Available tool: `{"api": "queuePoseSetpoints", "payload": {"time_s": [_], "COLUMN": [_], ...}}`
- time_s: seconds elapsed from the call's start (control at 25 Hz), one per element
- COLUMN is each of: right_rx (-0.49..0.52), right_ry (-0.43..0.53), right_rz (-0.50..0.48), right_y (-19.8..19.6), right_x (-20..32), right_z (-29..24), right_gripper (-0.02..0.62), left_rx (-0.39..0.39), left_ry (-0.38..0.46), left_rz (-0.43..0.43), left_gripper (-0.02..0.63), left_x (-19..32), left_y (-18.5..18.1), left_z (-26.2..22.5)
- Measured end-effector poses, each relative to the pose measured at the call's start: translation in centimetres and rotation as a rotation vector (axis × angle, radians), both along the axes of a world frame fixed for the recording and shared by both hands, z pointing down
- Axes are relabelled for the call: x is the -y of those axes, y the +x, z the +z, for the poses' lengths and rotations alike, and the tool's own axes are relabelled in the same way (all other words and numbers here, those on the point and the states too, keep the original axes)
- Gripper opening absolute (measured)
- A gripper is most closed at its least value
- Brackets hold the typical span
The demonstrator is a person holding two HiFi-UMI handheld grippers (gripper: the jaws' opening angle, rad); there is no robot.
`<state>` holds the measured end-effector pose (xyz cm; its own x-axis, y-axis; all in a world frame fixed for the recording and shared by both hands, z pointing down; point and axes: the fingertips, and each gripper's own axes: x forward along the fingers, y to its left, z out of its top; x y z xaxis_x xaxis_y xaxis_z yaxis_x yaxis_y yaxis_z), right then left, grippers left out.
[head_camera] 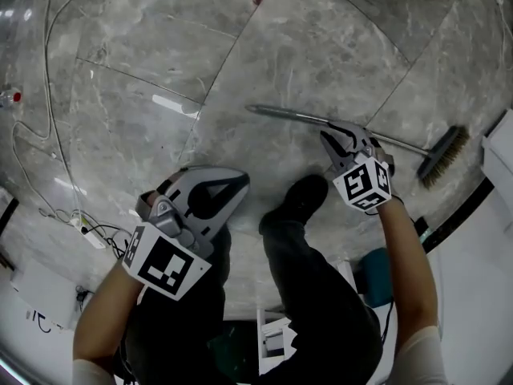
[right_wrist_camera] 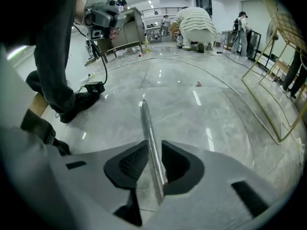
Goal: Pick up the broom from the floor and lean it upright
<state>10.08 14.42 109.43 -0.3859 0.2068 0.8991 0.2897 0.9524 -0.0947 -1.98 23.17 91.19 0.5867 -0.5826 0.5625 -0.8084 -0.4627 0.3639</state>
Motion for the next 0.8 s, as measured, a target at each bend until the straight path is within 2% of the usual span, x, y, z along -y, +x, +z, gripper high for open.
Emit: {"api": "queuePoseSetpoints", "payload": {"time_s": [0.32, 0.52, 0.6, 0.8], "right_rx": [-0.079, -0.038, -0.030, -0.011], "right_ry": [-0.025, 0.036, 0.054, 0.075], "right_rz": [-0.161, -0.253, -0.253, -0.180], "right_y": [1.4, 1.7, 1.7, 1.1], "right_x": [-0.7, -0.9, -1.2, -0.1], "right_z": [6.4, 7.2, 7.2, 4.3], "right_gripper": [0.118, 0.096, 0.086, 0.081], "left_rx": [-0.017, 0.025, 0.047, 0.043], "left_ry": [0.007, 0.036, 0.063, 0.055], "left_rz": [0.027, 0.029, 0.018, -0.014], "left_gripper": [0.012, 0.012, 0.012, 0.012], "left_x": [1.6, 2.5, 3.3, 3.1], "left_y": [-0.6, -2.2, -3.1, -3.1], "left_z": [4.3, 5.1, 4.9, 2.7]}}
